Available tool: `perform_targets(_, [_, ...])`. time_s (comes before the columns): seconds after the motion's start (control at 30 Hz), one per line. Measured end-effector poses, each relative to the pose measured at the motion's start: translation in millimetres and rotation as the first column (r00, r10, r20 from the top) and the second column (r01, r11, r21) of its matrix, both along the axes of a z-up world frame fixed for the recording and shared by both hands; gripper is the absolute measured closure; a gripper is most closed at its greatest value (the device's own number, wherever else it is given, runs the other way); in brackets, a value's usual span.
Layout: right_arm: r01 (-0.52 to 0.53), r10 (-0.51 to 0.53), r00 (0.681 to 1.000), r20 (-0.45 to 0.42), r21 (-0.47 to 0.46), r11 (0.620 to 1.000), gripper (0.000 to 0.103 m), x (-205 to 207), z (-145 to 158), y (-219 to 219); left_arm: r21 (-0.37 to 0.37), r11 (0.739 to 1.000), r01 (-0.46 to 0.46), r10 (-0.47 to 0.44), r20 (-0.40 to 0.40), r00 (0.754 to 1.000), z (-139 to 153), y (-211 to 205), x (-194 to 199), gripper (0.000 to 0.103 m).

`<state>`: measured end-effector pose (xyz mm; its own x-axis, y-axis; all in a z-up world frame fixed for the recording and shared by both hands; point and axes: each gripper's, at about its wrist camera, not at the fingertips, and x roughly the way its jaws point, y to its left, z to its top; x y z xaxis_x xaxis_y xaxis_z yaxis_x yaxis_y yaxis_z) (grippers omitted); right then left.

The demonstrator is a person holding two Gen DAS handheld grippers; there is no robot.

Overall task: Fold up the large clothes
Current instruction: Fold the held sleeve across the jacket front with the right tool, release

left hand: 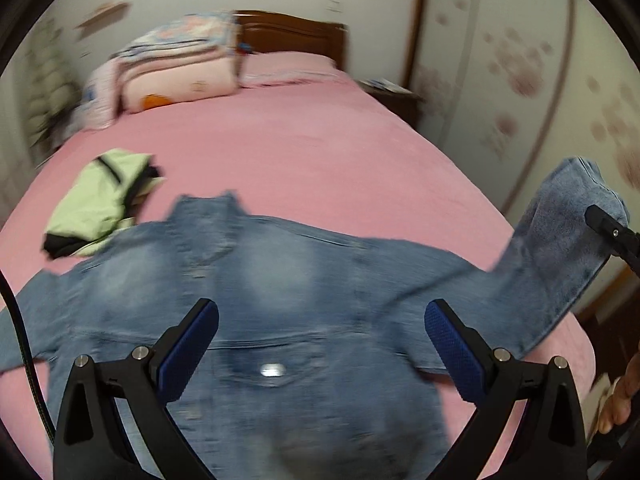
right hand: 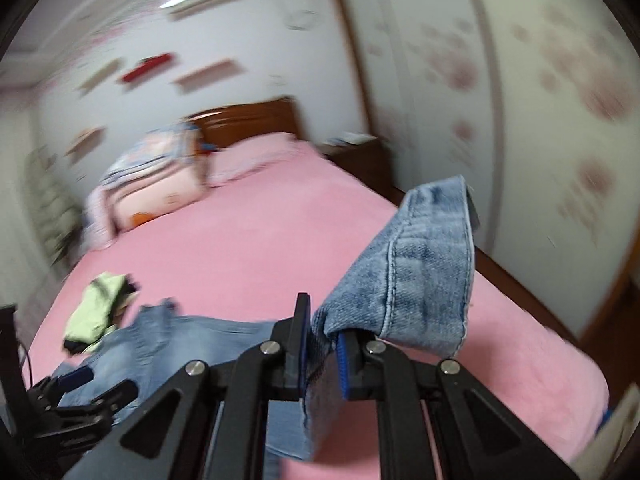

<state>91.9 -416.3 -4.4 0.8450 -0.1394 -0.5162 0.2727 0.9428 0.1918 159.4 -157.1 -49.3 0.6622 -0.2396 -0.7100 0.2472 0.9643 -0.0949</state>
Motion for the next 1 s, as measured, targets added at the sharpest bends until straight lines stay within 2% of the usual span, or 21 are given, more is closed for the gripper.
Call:
perform_targets(0.13, [-0.155, 0.154, 0.988, -0.027, -0.061, 0.986, 0.092, 34.6, 1.0, 73.5, 0.026, 0.993, -0.114, 0.113, 0.036, 0.993, 1.3, 66.9, 2.9, 0.001])
perform_targets(0.2, [-0.234, 0.228, 0.971, -0.075, -0.087, 0.968, 0.092, 50.8, -15.4, 116.4, 0.05, 0.986, -0.158, 0.157, 0.033, 0.987, -7.7, 94.6, 6.0, 0.001])
perform_targets(0.3, [-0.316, 0.299, 0.941, -0.157, -0.099, 0.943, 0.091, 70.4, -50.8, 158.5, 0.068, 0.979, -0.19, 0.192, -0.02, 0.981, -30.7, 124.0, 12.4, 0.001])
perform_targets(0.4, [-0.37, 0.327, 0.903, -0.277, -0.116, 0.922, 0.091, 91.1, -99.0, 196.5, 0.105, 0.976, -0.192, 0.2, -0.072, 0.977, -58.8, 138.7, 18.5, 0.001])
perform_targets(0.47, [-0.396, 0.335, 0.867, -0.369, -0.102, 0.913, 0.089, 94.1, -131.9, 214.3, 0.127, 0.976, -0.177, 0.19, -0.101, 0.977, -75.2, 135.5, 18.5, 0.001])
perform_targets(0.53, [-0.416, 0.345, 0.826, -0.445, -0.07, 0.907, 0.079, 93.4, -155.0, 221.2, 0.133, 0.98, -0.149, 0.166, -0.133, 0.977, -90.3, 136.2, 16.7, 0.001])
perform_targets(0.6, [-0.434, 0.369, 0.791, -0.488, -0.022, 0.901, 0.077, 85.4, -167.8, 221.8, 0.124, 0.984, -0.125, 0.144, -0.154, 0.978, -99.5, 130.8, 17.2, 0.001])
perform_targets(0.63, [-0.437, 0.378, 0.783, -0.493, -0.006, 0.899, 0.077, 81.4, -169.0, 220.8, 0.113, 0.988, -0.108, 0.126, -0.164, 0.978, -103.4, 127.7, 16.9, 0.001])
perform_targets(0.7, [-0.439, 0.395, 0.782, -0.482, 0.023, 0.898, 0.077, 70.5, -163.5, 219.0, 0.081, 0.994, -0.079, 0.093, -0.187, 0.978, -107.4, 121.4, 15.4, 0.001])
perform_targets(0.8, [-0.434, 0.4, 0.805, -0.437, 0.024, 0.9, 0.072, 49.9, -143.3, 208.9, -0.012, 1.0, -0.027, 0.023, -0.243, 0.97, -116.3, 110.8, 16.3, 0.003])
perform_targets(0.87, [-0.422, 0.387, 0.828, -0.407, 0.003, 0.907, 0.066, 33.2, -129.3, 200.2, -0.079, 0.997, 0.004, -0.026, -0.285, 0.958, -124.5, 101.9, 16.8, 0.008])
perform_targets(1.0, [-0.393, 0.373, 0.851, -0.369, 0.021, 0.919, 0.065, 8.6, -114.6, 179.9, -0.165, 0.986, 0.008, -0.066, -0.348, 0.935, -140.8, 89.4, 18.7, 0.014])
